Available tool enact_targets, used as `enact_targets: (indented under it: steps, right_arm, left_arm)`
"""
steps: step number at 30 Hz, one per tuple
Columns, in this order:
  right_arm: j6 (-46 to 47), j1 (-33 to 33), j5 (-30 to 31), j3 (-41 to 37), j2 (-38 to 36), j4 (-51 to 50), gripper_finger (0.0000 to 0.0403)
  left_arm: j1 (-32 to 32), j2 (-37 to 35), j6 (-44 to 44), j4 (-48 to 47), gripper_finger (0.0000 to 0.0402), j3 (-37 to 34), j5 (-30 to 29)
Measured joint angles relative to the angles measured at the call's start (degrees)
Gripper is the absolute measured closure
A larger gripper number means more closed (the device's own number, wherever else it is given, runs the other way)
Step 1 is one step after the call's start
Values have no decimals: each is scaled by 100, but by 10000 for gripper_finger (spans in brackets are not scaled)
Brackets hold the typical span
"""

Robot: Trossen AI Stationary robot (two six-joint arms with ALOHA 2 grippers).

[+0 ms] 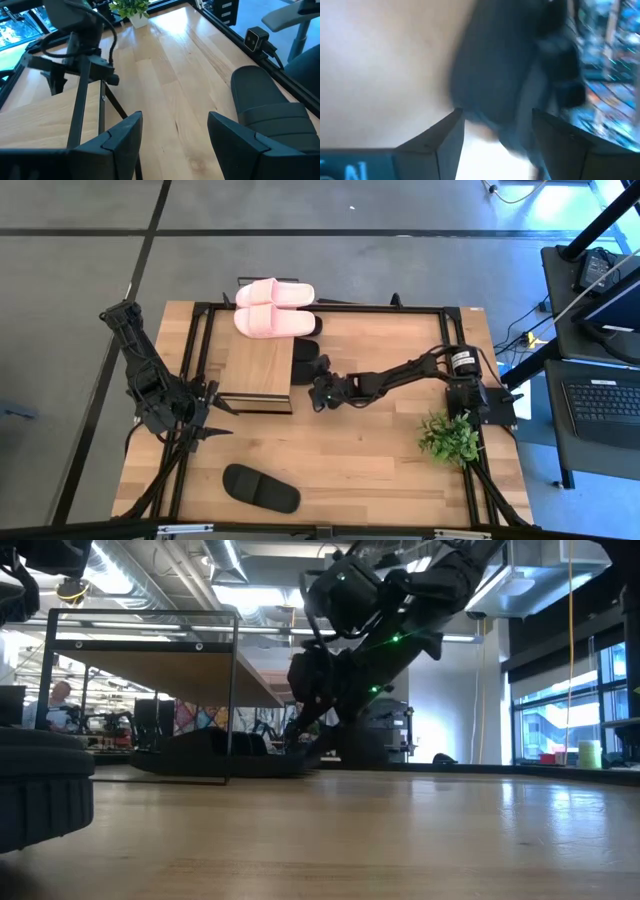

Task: Pick and place slides into the shelf
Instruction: Put the black slide under the shelf

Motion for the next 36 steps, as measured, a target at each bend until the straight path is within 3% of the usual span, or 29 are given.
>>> enact_targets:
  steps: [3, 15, 20, 27, 30, 33, 36]
  right_arm:
    - [114, 180, 373, 0, 0, -31, 177]
    - [1132, 1266, 494, 43, 2, -1, 177]
    - [1781, 1664, 496, 349, 2, 15, 177]
    - [1792, 2004, 477, 945, 4, 394, 177]
    - [2588, 2119, 416, 1172, 2, 502, 177]
    - [3181, 2173, -116, 1350, 9, 451, 177]
    - [3272, 2178, -1409, 1524, 24, 521, 177]
  left_arm:
    - [1, 0, 8, 1, 185, 0, 0]
    - [2, -1, 15, 2, 185, 0, 0]
    - [2, -1, 15, 2, 185, 0, 0]
    - [2, -2, 17, 2, 185, 0, 0]
    - [2, -2, 17, 2, 185, 0, 0]
    - [2, -1, 17, 2, 185, 0, 0]
    - [2, 0, 17, 2, 185, 0, 0]
